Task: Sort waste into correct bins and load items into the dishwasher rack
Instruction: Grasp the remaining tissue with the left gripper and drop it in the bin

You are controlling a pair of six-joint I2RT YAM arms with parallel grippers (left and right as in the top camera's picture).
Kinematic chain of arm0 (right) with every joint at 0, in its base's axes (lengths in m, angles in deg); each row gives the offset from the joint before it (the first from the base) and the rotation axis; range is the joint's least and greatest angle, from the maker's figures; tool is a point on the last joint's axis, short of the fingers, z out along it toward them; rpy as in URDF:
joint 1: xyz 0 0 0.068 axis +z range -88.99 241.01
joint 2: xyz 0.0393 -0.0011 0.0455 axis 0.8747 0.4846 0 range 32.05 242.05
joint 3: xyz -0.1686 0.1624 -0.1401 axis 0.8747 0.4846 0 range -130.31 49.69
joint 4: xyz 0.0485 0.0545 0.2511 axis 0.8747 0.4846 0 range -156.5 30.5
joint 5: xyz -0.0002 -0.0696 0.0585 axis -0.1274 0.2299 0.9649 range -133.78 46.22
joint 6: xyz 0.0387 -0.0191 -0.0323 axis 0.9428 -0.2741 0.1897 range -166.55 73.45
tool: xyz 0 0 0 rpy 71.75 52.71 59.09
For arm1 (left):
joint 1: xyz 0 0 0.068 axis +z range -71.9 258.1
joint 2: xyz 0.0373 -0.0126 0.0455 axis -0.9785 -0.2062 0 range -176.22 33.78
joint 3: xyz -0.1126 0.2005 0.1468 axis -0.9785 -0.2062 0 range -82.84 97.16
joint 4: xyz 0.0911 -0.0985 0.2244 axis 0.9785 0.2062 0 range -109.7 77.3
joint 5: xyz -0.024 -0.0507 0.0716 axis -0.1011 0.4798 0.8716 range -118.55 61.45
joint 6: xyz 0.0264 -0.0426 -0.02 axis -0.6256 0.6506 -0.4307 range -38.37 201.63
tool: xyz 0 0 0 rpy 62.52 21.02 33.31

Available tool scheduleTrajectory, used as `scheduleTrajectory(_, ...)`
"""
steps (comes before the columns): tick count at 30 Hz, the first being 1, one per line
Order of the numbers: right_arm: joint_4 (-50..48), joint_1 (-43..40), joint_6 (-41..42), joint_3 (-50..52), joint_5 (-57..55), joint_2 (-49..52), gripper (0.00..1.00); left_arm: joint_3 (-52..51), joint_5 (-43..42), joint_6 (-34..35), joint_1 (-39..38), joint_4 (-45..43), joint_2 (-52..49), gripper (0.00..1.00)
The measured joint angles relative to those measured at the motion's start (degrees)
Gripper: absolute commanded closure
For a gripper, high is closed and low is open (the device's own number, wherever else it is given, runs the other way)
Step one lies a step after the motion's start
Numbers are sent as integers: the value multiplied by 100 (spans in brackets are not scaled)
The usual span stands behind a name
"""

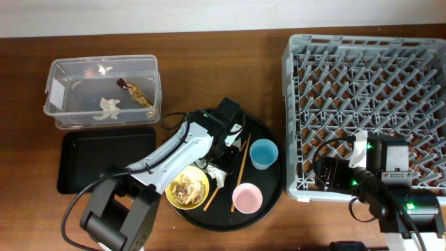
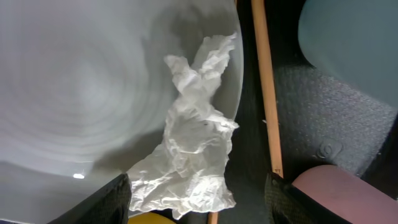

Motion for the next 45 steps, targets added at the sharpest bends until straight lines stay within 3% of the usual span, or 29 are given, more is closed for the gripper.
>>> scheduleTrajectory(2, -2, 0, 2, 0, 0, 0, 2, -15, 9, 0, 0, -11, 0, 33)
scheduleTrajectory(4, -2, 0, 2, 0, 0, 0, 2, -133, 11, 0, 0, -72, 0, 39)
scheduleTrajectory(7, 0, 0, -2, 0, 0, 0, 2, -293, 37, 2, 0, -157, 0, 58)
scheduleTrajectory(9, 0, 0, 2, 0, 0, 0, 2, -293, 57, -33, 0, -170, 0, 80)
scheduleTrajectory(12, 0, 0, 0, 0, 0, 0, 2, -293, 74, -15, 0, -173, 0, 87)
scheduleTrajectory(14, 0, 0, 0, 0, 0, 0, 2, -293, 72, -20, 0, -173, 0, 99)
scheduleTrajectory(22, -2, 0, -2, 0, -2, 0, 2, -254, 201, -20, 59, -33, 4, 100)
scheduleTrajectory(26, 0, 0, 0, 0, 0, 0, 2, 304, 608, -20, 579, 201, 243, 100)
scheduleTrajectory(31, 0, 0, 2, 0, -2, 0, 2, 855, 1307, -20, 2061, -398, 1294, 100)
scheduleTrajectory(37, -2, 0, 0, 0, 0, 0, 2, 868, 1493, -20, 3499, -1519, 1309, 99)
scheduleTrajectory(40, 2, 0, 4, 0, 0, -2, 2, 868, 1526, -7, 3803, -1716, 1108, 85)
scheduleTrajectory(42, 9, 0, -2, 0, 0, -2, 2, 868, 1526, -17, 3823, -1906, 796, 52)
scheduleTrajectory(45, 81, 0, 4, 0, -2, 0, 2, 868, 1526, -20, 3823, -1928, 481, 50)
